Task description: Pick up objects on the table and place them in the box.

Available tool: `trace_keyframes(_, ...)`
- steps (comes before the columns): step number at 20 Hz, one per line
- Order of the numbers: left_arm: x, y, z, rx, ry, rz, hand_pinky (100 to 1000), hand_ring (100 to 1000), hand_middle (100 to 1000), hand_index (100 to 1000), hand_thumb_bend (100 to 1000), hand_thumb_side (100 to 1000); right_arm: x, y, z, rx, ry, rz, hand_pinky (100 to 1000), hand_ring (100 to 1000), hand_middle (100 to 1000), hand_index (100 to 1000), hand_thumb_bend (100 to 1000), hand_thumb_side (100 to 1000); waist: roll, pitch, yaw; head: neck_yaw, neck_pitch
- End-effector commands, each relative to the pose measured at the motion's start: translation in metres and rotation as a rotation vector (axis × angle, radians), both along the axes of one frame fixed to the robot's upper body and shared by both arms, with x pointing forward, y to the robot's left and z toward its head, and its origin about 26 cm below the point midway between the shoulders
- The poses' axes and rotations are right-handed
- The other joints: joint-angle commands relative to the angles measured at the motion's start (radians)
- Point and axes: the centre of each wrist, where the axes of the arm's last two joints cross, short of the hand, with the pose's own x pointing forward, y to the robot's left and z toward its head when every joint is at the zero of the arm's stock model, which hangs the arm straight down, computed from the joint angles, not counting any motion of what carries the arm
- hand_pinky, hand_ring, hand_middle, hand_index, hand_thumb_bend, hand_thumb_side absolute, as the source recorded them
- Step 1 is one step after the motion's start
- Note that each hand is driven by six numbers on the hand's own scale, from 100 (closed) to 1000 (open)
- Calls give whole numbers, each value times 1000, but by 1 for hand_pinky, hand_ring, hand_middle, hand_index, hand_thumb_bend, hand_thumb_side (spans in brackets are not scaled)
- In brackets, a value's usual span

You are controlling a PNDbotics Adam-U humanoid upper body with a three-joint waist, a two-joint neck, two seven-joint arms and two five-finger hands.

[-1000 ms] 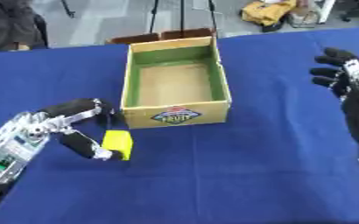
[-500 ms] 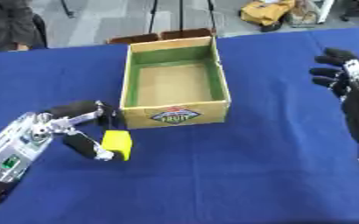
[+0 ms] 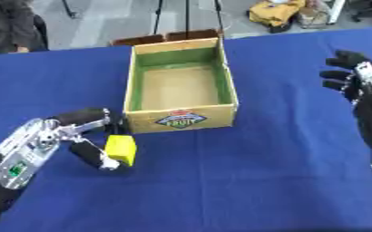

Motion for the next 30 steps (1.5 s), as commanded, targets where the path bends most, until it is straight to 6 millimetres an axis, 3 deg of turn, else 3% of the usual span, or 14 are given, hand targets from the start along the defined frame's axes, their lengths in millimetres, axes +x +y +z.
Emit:
trace_keyframes(1, 3, 3, 7, 25, -27, 1, 658, 601, 612, 782, 598, 441, 0, -2, 8, -9, -21, 3, 806, 774, 781, 879, 100, 857, -2, -18, 0, 2, -5)
trace_keyframes(9, 7, 5, 3, 48, -31, 16, 609, 563, 579, 752, 467, 364, 0, -2, 8, -9, -22, 4, 806, 774, 781, 878, 100, 857, -2, -17, -1, 2, -6)
trace_keyframes(13, 8, 6, 2, 58, -52, 32, 529, 499, 522, 698, 331, 302, 0, -2, 8, -10, -21, 4, 806, 774, 781, 879, 100, 857, -1, -18, -1, 2, -6)
trace_keyframes(22, 13, 6, -5, 69, -99, 67, 219, 249, 253, 394, 148, 238, 0, -2, 8, -10, -22, 5, 807, 774, 781, 879, 100, 858, -1, -17, -3, 2, -7)
trace_keyframes(30, 10, 9, 6, 15, -142, 61, 117, 149, 137, 273, 114, 229, 0, -2, 8, -12, -21, 2, 807, 774, 782, 879, 100, 858, 1, -18, -4, -1, -8)
